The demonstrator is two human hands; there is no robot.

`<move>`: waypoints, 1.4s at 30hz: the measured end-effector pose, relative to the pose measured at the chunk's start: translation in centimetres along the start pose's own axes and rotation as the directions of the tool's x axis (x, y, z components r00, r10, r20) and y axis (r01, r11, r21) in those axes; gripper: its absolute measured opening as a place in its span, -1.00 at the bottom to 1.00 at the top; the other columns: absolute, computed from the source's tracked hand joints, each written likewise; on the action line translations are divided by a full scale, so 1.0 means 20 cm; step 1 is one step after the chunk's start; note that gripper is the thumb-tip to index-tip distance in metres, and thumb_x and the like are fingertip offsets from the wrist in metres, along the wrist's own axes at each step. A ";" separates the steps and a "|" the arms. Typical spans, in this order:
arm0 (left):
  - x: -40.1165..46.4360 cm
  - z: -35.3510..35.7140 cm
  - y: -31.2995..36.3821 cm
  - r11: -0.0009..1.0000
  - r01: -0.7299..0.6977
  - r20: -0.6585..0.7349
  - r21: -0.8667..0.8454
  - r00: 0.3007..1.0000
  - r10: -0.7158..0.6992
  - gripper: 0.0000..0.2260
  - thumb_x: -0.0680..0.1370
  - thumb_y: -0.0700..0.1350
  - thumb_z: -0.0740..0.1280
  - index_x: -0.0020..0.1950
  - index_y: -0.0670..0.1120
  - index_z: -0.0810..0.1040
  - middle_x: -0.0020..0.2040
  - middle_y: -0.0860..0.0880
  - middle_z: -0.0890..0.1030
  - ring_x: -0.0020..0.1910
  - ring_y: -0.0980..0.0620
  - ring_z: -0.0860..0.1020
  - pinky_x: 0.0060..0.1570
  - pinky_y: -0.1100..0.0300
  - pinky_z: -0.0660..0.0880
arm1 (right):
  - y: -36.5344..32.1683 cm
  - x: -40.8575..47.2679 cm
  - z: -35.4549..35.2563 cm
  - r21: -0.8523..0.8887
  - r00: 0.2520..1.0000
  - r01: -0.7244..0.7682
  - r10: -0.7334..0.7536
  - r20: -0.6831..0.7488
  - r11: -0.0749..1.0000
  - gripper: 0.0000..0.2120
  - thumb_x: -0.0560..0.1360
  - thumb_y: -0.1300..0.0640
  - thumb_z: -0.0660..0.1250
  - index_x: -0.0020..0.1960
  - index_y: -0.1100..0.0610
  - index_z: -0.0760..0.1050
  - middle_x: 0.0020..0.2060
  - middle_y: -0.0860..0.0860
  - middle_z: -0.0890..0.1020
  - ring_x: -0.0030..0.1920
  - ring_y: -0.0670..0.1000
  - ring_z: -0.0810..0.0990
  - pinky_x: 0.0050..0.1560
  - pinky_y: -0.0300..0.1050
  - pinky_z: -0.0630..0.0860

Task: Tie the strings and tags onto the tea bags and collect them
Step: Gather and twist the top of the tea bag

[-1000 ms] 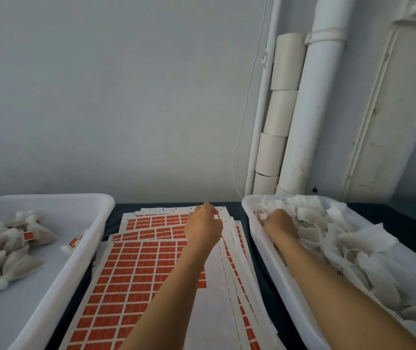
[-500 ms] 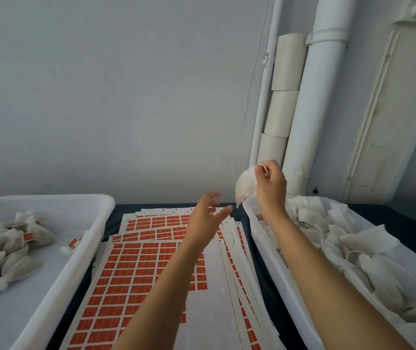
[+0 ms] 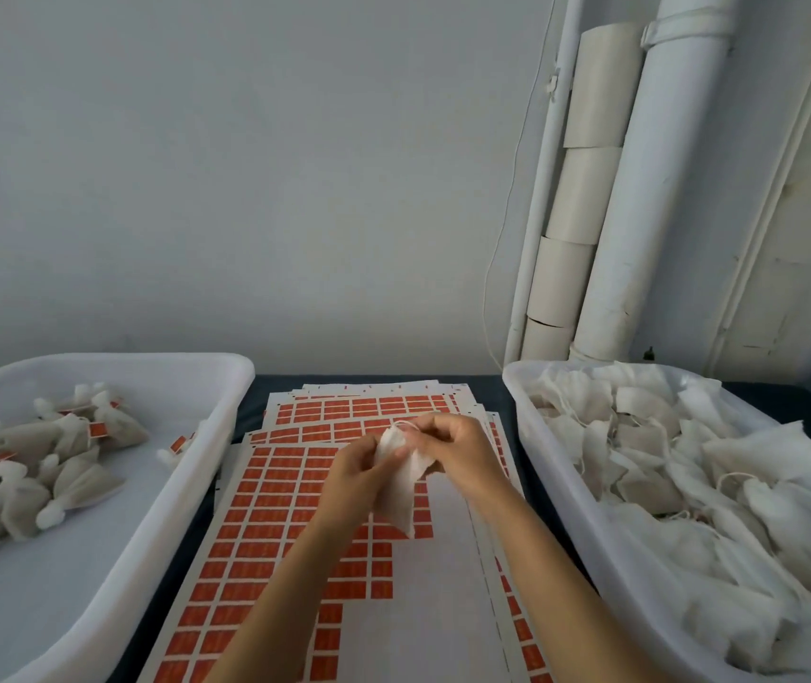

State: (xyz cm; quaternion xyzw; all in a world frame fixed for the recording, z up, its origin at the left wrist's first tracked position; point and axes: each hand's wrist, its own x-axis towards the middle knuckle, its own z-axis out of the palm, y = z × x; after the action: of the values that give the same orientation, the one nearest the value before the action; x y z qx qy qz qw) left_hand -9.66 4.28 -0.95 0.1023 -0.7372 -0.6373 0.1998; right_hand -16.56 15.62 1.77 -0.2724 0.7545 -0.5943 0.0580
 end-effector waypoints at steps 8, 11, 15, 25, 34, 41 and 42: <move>0.00 0.00 -0.10 0.999 -0.032 -0.090 0.035 0.995 0.035 -0.86 0.57 -0.02 0.26 -0.15 -0.01 0.53 -0.23 0.07 0.58 -0.27 0.11 0.55 -0.40 0.49 0.42 | 0.17 -0.07 0.04 0.021 0.996 0.002 0.000 -0.084 1.000 -0.90 0.46 0.17 0.39 -0.17 -0.03 0.56 -0.21 -0.14 0.65 -0.20 -0.09 0.66 -0.22 -0.30 0.59; -0.01 0.00 -0.12 0.999 -0.012 0.004 -0.031 1.000 0.012 -0.83 0.59 0.01 0.20 -0.07 -0.03 0.52 -0.23 0.06 0.60 -0.26 0.12 0.58 -0.32 0.47 0.46 | 0.18 -0.09 0.04 0.030 0.989 0.080 -0.076 -0.128 0.996 -0.95 0.50 0.17 0.34 -0.13 0.05 0.54 -0.27 -0.09 0.66 -0.24 -0.08 0.66 -0.24 -0.27 0.59; -0.03 -0.02 -0.12 0.985 -0.097 0.329 0.146 0.943 0.044 -0.39 0.36 -0.02 0.51 0.23 0.21 0.20 0.08 0.16 0.44 -0.05 0.12 0.58 -0.21 0.39 0.53 | 0.16 -0.08 0.03 0.264 0.984 0.105 -0.061 -0.169 0.959 -0.93 0.54 0.23 0.28 -0.08 0.21 0.52 -0.32 0.08 0.65 -0.32 0.08 0.66 -0.27 -0.14 0.61; -0.03 0.00 -0.15 0.750 -0.354 0.155 0.559 0.933 0.324 -0.84 0.59 0.07 0.15 0.07 0.06 0.45 -0.07 0.21 0.50 -0.18 0.22 0.47 -0.25 0.50 0.37 | 0.22 -0.09 0.04 0.139 0.954 0.132 -0.088 -0.288 0.981 -0.95 0.53 0.19 0.29 -0.09 0.14 0.52 -0.35 -0.02 0.65 -0.32 -0.01 0.65 -0.27 -0.23 0.59; -0.02 -0.01 -0.15 0.956 -0.161 -0.053 0.246 0.982 0.179 -0.74 0.61 -0.07 0.20 -0.28 -0.04 0.46 -0.41 0.02 0.49 -0.46 0.17 0.41 -0.41 0.32 0.37 | 0.27 -0.11 0.05 -0.317 0.942 0.200 -0.271 -0.197 0.927 -0.76 0.45 0.17 0.40 -0.21 -0.08 0.37 -0.29 -0.23 0.54 -0.15 -0.28 0.56 -0.25 -0.50 0.48; -0.03 -0.02 -0.11 0.999 -0.040 -0.033 0.001 0.999 0.040 -0.62 0.63 -0.07 0.12 -0.38 -0.10 0.40 -0.51 0.08 0.43 -0.49 0.22 0.37 -0.41 0.46 0.36 | 0.27 -0.09 0.04 -0.333 0.930 0.054 -0.170 -0.327 0.941 -0.77 0.42 0.15 0.42 -0.24 -0.01 0.36 -0.32 -0.27 0.50 -0.27 -0.27 0.57 -0.38 -0.56 0.40; -0.03 -0.02 -0.11 1.000 -0.024 -0.011 -0.021 1.000 0.024 -0.62 0.63 -0.06 0.12 -0.38 -0.10 0.40 -0.50 0.07 0.43 -0.48 0.21 0.38 -0.39 0.46 0.37 | 0.27 -0.09 0.04 -0.331 0.927 0.029 -0.149 -0.344 0.943 -0.78 0.42 0.15 0.42 -0.23 0.01 0.37 -0.32 -0.28 0.50 -0.33 -0.22 0.58 -0.40 -0.54 0.40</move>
State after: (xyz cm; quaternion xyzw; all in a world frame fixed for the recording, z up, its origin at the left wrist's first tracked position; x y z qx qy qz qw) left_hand -9.13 3.85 -3.16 0.0950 -0.7306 -0.6419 0.2126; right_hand -16.59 16.46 -3.92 -0.1976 0.8251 -0.5061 -0.1551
